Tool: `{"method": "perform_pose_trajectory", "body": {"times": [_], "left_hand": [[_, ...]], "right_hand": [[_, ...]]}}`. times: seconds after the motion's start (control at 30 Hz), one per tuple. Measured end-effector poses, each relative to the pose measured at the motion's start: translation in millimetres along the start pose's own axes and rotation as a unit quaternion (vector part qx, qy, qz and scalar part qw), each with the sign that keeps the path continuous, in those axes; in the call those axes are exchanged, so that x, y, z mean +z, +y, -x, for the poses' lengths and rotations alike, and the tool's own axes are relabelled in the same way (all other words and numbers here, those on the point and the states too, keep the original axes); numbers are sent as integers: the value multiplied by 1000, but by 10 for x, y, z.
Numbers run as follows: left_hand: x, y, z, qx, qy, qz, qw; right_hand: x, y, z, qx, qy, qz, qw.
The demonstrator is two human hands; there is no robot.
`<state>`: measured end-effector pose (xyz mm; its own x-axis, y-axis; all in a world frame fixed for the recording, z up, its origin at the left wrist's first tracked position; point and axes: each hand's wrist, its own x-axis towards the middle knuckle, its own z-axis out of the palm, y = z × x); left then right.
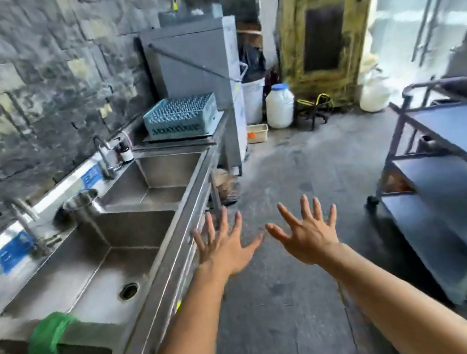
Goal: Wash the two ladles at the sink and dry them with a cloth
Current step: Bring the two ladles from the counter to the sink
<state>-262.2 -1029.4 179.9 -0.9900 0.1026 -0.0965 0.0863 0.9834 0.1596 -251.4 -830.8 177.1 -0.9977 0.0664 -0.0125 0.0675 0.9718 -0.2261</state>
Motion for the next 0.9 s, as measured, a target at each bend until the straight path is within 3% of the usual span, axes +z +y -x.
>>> {"method": "perform_pose_trajectory", "body": {"times": [0.2,0.43,0.67,0.9], "left_hand": [[132,1762,-38,129,-9,11,991],[389,3653,153,299,-41,-10,953],[848,5445,499,467,-60,-38,881],[1165,6876,721,583,-73,-54,808]], "right_hand": [[-563,1620,551,127,53,3,991],[-876,3210,1440,293,78,-5,953],[-1056,4526,2414,446,97,27,889],[-1253,5614,2960,555,84,29,827]]}}
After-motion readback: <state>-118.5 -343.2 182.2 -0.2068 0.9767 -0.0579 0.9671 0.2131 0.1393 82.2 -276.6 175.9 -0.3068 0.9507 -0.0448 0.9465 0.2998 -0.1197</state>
